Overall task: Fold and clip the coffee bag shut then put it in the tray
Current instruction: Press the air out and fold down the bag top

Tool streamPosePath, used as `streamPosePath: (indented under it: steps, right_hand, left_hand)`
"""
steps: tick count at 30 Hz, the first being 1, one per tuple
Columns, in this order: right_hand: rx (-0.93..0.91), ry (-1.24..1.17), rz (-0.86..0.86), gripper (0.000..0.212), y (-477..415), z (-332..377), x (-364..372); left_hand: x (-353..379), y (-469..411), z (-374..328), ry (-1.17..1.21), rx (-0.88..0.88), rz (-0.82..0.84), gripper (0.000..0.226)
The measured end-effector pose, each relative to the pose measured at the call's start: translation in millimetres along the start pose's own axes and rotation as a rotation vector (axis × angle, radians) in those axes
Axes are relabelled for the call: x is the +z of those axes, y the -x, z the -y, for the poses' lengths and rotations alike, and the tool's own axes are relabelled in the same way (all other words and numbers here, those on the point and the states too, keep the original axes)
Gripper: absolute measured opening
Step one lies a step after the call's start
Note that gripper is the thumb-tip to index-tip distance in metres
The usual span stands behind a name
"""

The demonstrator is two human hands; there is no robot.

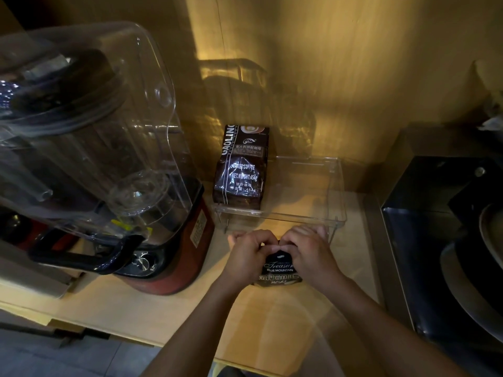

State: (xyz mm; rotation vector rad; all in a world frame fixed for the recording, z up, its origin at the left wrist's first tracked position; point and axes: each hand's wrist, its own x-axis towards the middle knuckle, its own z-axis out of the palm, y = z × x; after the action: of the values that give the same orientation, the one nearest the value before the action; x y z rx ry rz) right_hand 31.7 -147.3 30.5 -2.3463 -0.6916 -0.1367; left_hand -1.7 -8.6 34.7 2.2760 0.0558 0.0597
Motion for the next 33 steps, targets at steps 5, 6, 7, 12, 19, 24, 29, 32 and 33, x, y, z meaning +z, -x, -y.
streamPosePath:
  steps: [5,6,7,12,19,24,29,32,33]
  right_hand:
    - [0.154,-0.107,-0.021,0.020,0.6,-5.1,7.2]
    - [0.218,-0.134,-0.029,0.023,0.3,-6.9,6.7]
    - [0.260,-0.167,-0.029,0.025,-0.1,-8.7,6.0]
    - [0.270,-0.332,0.046,0.006,-3.0,-17.7,-3.0]
    - [0.306,-0.227,-0.032,0.040,-6.2,-21.0,-14.5]
    - [-0.070,0.120,0.119,0.011,-14.0,-11.2,-14.3]
    - [-0.078,0.065,0.140,0.009,-17.3,-1.6,0.1]
    - [-0.056,0.048,0.119,0.009,-17.0,-3.0,6.7]
    - [-0.067,0.051,0.118,0.009,-17.6,-3.4,8.1]
  left_hand:
    - [3.7,-0.4,12.5,-0.032,0.028,0.003,0.020]
    - [3.4,-0.4,14.8,-0.024,0.007,0.005,0.023]
    - [2.9,0.0,16.9,-0.016,-0.013,0.004,0.026]
    - [1.0,-5.0,18.1,0.103,-0.133,-0.006,0.030]
    - [0.4,-10.7,16.3,0.173,-0.205,-0.020,0.025]
    - [-0.8,-8.8,16.2,0.196,-0.178,-0.031,0.022]
    - [1.7,-5.2,22.0,0.121,0.026,-0.081,0.015]
    - [1.7,-0.7,27.4,0.155,-0.010,-0.118,0.016]
    - [1.3,0.1,28.5,0.199,-0.059,-0.153,0.018]
